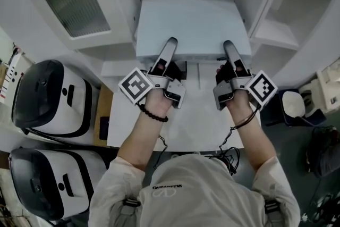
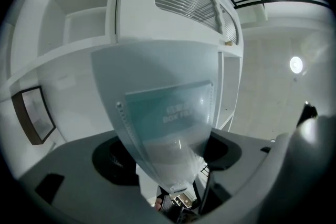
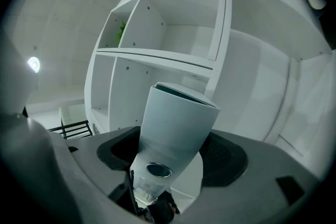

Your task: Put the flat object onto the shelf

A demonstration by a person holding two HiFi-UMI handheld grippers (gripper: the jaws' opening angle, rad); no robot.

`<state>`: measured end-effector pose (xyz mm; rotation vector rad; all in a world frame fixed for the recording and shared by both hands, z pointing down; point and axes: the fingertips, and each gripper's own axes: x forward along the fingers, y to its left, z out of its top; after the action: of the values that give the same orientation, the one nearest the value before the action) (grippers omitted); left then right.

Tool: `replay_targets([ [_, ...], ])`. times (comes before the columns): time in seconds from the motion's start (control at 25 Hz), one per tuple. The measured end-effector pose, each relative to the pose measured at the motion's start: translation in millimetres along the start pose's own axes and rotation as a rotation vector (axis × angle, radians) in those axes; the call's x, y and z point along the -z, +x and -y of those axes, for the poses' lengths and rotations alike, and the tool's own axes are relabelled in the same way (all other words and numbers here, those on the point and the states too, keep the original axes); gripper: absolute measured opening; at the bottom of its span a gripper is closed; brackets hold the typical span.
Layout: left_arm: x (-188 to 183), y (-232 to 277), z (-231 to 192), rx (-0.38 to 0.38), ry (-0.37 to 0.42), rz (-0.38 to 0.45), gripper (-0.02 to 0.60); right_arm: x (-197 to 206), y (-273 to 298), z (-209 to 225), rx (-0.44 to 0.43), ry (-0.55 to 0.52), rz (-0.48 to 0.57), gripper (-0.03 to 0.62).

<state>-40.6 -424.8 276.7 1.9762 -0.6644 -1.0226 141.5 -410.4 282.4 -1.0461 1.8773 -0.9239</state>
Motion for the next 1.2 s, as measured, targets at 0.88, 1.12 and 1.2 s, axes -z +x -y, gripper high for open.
replay_targets([
  [0.88,-8,27,-1,0.0,0.015,0.002,0.374,-14,29,-2,-0.017,0.001,0.002,0.37],
  [1.12,-4,8,5,0.009,0.033,0.021,0.397,-4,3,-16,-0.064,-0.119,-0.008,0.364],
  [1.2,1,-16,0,-0.032,0.053,0.033,0.397,-2,-18,-19,-0.058,-0.186,0.015,0.339],
])
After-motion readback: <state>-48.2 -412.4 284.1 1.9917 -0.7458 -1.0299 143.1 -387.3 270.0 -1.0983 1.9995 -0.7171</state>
